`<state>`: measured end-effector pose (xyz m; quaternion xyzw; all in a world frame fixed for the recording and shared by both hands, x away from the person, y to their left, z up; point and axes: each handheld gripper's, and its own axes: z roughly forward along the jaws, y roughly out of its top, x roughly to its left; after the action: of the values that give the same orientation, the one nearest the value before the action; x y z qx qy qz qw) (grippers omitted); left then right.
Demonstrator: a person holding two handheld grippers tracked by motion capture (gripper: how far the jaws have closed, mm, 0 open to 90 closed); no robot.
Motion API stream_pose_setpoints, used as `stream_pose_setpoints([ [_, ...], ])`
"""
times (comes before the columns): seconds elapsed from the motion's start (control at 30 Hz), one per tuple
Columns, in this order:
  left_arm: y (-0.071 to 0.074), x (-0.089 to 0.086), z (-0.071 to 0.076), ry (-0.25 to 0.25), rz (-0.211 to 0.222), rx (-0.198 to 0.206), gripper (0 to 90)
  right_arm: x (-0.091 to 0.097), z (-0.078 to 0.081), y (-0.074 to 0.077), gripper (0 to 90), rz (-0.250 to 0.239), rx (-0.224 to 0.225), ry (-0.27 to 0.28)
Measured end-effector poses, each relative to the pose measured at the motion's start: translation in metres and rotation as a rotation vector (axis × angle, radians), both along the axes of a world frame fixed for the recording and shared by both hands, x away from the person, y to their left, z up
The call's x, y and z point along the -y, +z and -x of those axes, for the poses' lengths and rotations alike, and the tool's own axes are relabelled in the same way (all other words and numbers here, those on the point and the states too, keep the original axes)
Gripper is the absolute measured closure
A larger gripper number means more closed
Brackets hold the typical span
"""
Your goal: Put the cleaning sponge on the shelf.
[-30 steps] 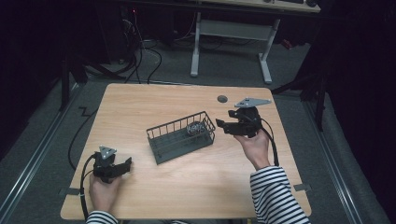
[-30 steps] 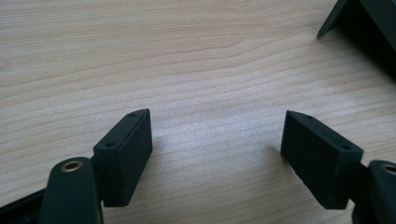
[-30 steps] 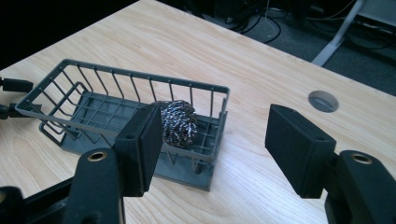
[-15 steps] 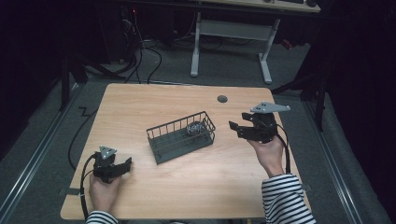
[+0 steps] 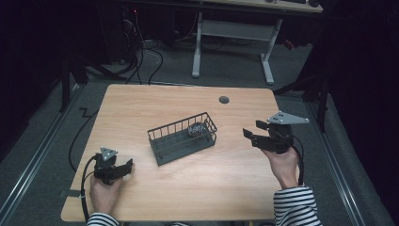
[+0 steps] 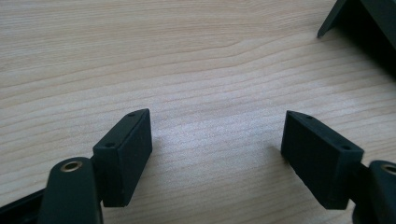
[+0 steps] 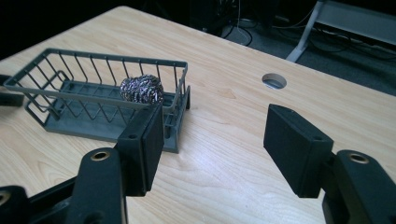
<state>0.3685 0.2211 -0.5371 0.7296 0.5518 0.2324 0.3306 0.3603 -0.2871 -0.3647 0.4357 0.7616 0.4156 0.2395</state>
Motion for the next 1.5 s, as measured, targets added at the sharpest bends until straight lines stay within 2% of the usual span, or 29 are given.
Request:
stream_pose_setpoints([
  [0.03, 0.000, 0.000, 0.000, 0.001, 0.001, 0.001, 25.1, 0.005, 0.004, -0.002, 38.1, -0.014, 0.003, -0.006],
  [0.3, 0.000, 0.000, 0.000, 0.001, -0.002, 0.001, 25.1, 0.016, 0.016, -0.012, 38.1, -0.010, -0.001, -0.027],
  [0.37, 0.000, 0.000, 0.000, 0.000, -0.006, 0.000, 25.1, 0.021, 0.021, -0.018, 38.2, -0.032, -0.002, -0.037],
  [0.5, 0.000, 0.000, 0.000, 0.000, -0.007, 0.000, 25.1, 0.025, 0.024, -0.025, 38.2, -0.034, -0.009, -0.046],
  [0.67, 0.000, 0.001, 0.000, 0.000, -0.008, 0.000, 25.1, 0.033, 0.030, -0.042, 38.1, -0.071, -0.022, -0.069],
  [0.93, 0.000, 0.001, 0.000, 0.000, -0.009, 0.000, 25.1, 0.037, 0.032, -0.065, 38.1, -0.094, -0.051, -0.092],
  [0.97, 0.000, 0.001, 0.000, 0.000, -0.009, 0.000, 25.1, 0.037, 0.033, -0.071, 38.2, -0.102, -0.063, -0.098],
  [1.0, 0.000, 0.001, 0.000, 0.000, -0.009, 0.000, 25.0, 0.037, 0.033, -0.071, 38.2, -0.102, -0.063, -0.098],
  [1.13, 0.000, 0.001, 0.000, 0.000, -0.009, 0.000, 25.1, 0.034, 0.032, -0.089, 37.7, -0.086, -0.076, -0.096],
  [1.23, 0.000, 0.001, 0.000, -0.001, -0.008, 0.000, 25.0, 0.030, 0.031, -0.101, 37.5, -0.083, -0.098, -0.099],
  [1.27, 0.000, 0.001, 0.000, -0.001, -0.008, 0.000, 25.0, 0.030, 0.031, -0.101, 37.5, -0.083, -0.098, -0.099],
  [1.3, 0.000, 0.001, 0.000, -0.001, -0.009, 0.000, 25.0, 0.027, 0.029, -0.111, 37.5, -0.076, -0.116, -0.099],
  [1.33, 0.000, 0.001, 0.000, -0.001, -0.009, 0.000, 25.1, 0.027, 0.029, -0.111, 37.5, -0.076, -0.116, -0.099],
  [1.37, 0.000, 0.001, 0.000, -0.001, -0.009, 0.000, 25.1, 0.023, 0.028, -0.121, 37.4, -0.054, -0.131, -0.103],
  [1.4, 0.000, 0.001, 0.000, -0.001, -0.009, 0.000, 25.1, 0.023, 0.028, -0.121, 37.4, -0.054, -0.131, -0.103],
  [1.43, 0.000, 0.001, 0.000, -0.001, -0.009, 0.000, 25.0, 0.021, 0.026, -0.131, 37.3, -0.040, -0.144, -0.107],
  [1.5, 0.000, 0.001, 0.000, -0.001, -0.009, 0.000, 25.0, 0.020, 0.025, -0.135, 37.2, -0.033, -0.152, -0.113],
])
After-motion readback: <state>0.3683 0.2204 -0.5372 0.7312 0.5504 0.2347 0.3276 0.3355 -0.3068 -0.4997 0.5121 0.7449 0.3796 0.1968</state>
